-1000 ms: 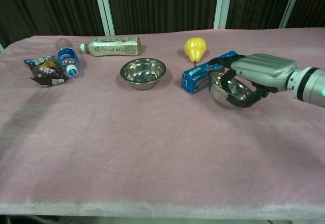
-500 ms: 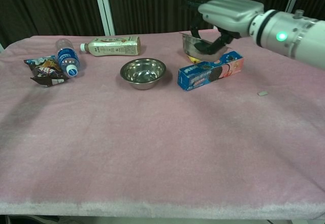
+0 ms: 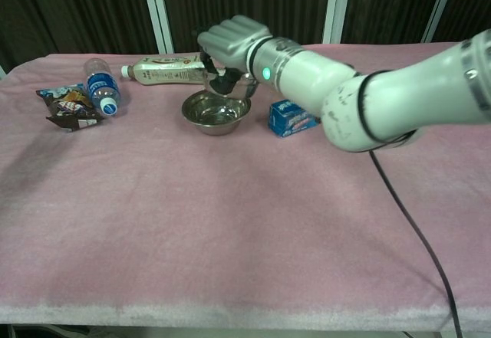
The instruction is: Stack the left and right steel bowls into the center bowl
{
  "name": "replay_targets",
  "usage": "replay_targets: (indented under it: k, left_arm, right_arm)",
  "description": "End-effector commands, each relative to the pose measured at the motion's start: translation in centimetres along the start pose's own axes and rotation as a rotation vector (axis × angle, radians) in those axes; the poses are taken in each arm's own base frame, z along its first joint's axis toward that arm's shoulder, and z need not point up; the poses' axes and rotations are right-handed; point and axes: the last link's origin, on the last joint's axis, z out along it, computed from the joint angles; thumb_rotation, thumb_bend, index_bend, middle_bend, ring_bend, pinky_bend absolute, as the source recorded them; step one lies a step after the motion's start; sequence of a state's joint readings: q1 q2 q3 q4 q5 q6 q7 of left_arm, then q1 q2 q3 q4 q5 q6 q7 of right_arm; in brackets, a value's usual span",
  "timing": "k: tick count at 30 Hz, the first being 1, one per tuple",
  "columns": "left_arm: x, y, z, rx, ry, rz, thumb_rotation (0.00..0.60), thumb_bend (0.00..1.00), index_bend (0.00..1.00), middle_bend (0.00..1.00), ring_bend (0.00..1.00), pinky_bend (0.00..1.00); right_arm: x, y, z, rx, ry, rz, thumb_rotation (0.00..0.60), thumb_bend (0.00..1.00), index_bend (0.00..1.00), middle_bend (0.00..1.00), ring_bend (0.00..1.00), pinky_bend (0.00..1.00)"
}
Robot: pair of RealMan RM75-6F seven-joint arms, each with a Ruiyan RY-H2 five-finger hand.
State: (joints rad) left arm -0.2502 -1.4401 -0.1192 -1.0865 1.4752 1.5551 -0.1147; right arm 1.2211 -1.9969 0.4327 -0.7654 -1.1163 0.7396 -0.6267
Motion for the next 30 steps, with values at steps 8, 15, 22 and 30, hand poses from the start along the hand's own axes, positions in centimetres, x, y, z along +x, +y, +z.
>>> replay_targets:
  k: [8, 15, 22, 30]
  left_arm:
    - [-0.2, 0.4, -0.2, -0.011, -0.008, -0.001, 0.6, 0.39, 0.0, 0.08, 0.0, 0.06]
    - [-0.1, 0.7, -0.2, -0.022, 0.001, 0.011, 0.6, 0.39, 0.0, 0.08, 0.0, 0.06]
    - [0.8, 0.7, -0.8, -0.031, -0.005, 0.033, 0.6, 0.39, 0.0, 0.08, 0.0, 0.06]
    - [2.4, 0.8, -2.7, -0.011, -0.071, 0.07, 0.6, 0.39, 0.0, 0.08, 0.0, 0.06]
  right_arm:
    - [-1.6, -3.0, 0.0, 0.059, -0.078, 0.158, 0.6, 0.4, 0.23, 0.0, 0.0, 0.0]
    - [0.3, 2.2, -7.3, 0.123, 0.002, 0.181, 0.6, 0.32, 0.02, 0.0, 0.0, 0.0]
    - [1.0, 11.1, -22.0, -0.015, -0.033, 0.093, 0.6, 0.31, 0.0, 0.0, 0.0, 0.0]
    - [-2.2, 19.4, -42.0, -0.59, -0.096, 0.136, 0.6, 0.31, 0.0, 0.0, 0.0, 0.0]
